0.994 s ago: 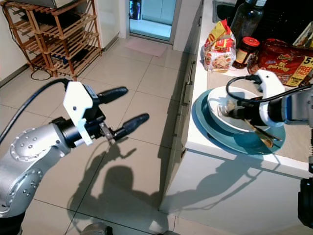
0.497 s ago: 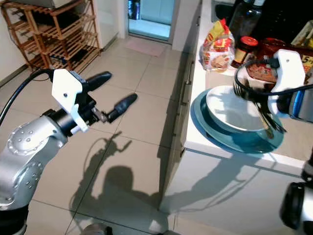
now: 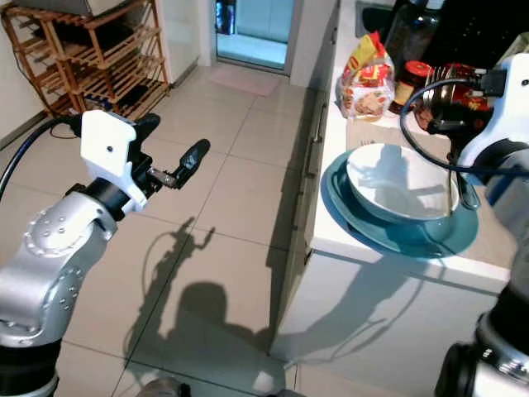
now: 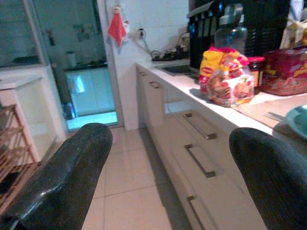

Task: Setting the table

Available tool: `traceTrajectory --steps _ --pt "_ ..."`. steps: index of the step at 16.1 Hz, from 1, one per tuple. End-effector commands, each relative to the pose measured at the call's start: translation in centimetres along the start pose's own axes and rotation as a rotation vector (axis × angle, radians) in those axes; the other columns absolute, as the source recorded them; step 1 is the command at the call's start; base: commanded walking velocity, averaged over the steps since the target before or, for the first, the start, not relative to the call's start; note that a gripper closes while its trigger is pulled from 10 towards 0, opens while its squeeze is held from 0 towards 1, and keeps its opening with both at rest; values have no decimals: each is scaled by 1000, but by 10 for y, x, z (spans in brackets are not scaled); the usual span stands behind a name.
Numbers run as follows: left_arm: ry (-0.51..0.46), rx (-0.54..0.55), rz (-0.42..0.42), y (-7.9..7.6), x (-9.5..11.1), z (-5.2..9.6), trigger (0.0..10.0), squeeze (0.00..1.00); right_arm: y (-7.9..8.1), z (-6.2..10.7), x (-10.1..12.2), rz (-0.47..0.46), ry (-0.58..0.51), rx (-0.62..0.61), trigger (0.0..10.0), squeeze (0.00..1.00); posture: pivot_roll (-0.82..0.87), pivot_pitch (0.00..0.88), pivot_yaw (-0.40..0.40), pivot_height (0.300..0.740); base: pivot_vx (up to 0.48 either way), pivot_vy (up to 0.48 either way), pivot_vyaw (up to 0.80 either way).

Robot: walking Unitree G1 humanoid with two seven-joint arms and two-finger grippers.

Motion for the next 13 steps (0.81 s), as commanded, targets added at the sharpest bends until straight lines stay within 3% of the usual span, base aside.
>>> traceTrajectory --steps 1,3,12,13 --pt "-14 11 -15 -1 4 -4 10000 0 4 2 5 29 -58 -6 10000 0 43 32 -60 740 0 0 0" --pt "-16 24 -27 0 5 -7 10000 0 3 4 -1 31 -107 3 10000 0 45 30 -59 740 0 -367 0" --pt "-22 22 -68 1 7 -7 10000 0 -3 -3 -11 45 -100 -2 10000 0 59 18 -62 740 0 -454 0" --pt "-22 22 -68 1 7 -7 10000 0 -3 -3 -11 45 -99 -2 10000 0 59 18 -62 740 0 0 0"
Point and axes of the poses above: a point about 5 cm out from each wrist's last joint towards the gripper, its own z axis pointing back from the gripper into the wrist, its own x axis along the axis of the wrist's last joint, y = z × x, the point moved 4 cm from there along -z, pointing out of the wrist towards the gripper, and after that the axes turned 10 degrees about -z, right-handed, at the moved point
